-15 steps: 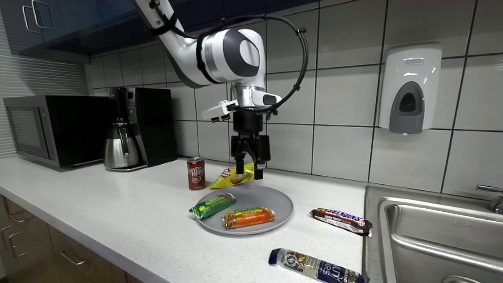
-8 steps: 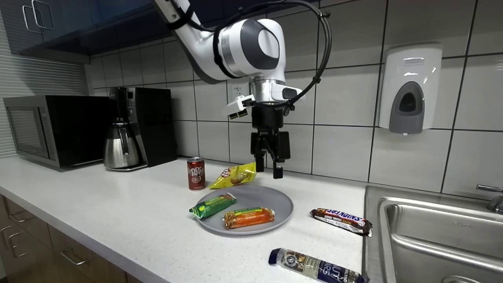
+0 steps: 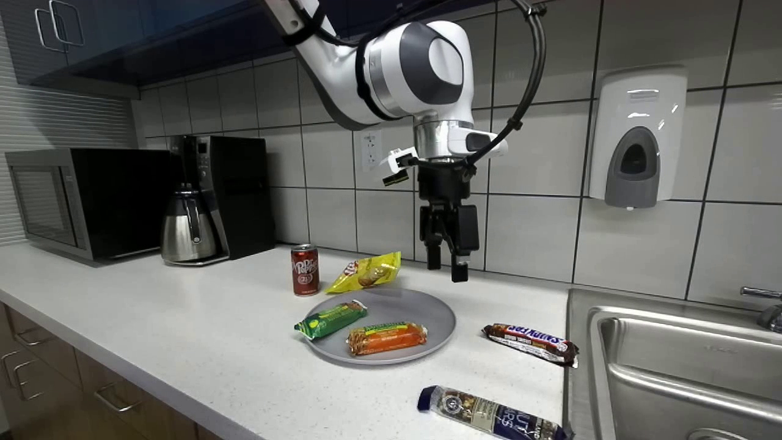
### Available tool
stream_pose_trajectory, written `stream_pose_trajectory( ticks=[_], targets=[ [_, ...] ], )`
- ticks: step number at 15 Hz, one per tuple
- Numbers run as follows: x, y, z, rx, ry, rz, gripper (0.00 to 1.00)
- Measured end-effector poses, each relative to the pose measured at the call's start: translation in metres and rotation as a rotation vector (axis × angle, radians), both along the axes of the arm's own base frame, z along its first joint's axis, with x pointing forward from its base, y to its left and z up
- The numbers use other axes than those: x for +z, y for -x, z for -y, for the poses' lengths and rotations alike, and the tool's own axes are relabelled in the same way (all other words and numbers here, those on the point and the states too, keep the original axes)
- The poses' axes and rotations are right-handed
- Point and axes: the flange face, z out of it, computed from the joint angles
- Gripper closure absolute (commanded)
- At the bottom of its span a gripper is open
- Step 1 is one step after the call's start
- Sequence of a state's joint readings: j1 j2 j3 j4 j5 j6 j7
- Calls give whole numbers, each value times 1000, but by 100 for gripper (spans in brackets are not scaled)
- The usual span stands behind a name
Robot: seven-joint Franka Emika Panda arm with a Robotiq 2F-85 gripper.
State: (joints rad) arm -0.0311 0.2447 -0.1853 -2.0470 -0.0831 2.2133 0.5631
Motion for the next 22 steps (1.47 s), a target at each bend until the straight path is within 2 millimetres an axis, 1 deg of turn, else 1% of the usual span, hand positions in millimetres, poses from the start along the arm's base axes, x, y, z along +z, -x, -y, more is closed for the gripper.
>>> stream_pose_trajectory(
  ticks=[8, 13, 16, 19, 22],
  targets=[
    [-5, -10, 27, -188, 12, 48, 0],
    [-17, -21, 42, -324, 7, 79, 0],
    [-27, -27, 55, -393, 13, 88, 0],
    [-34, -32, 69, -449, 27, 98, 0],
    [-42, -35, 78, -498, 38, 101, 0]
  ],
)
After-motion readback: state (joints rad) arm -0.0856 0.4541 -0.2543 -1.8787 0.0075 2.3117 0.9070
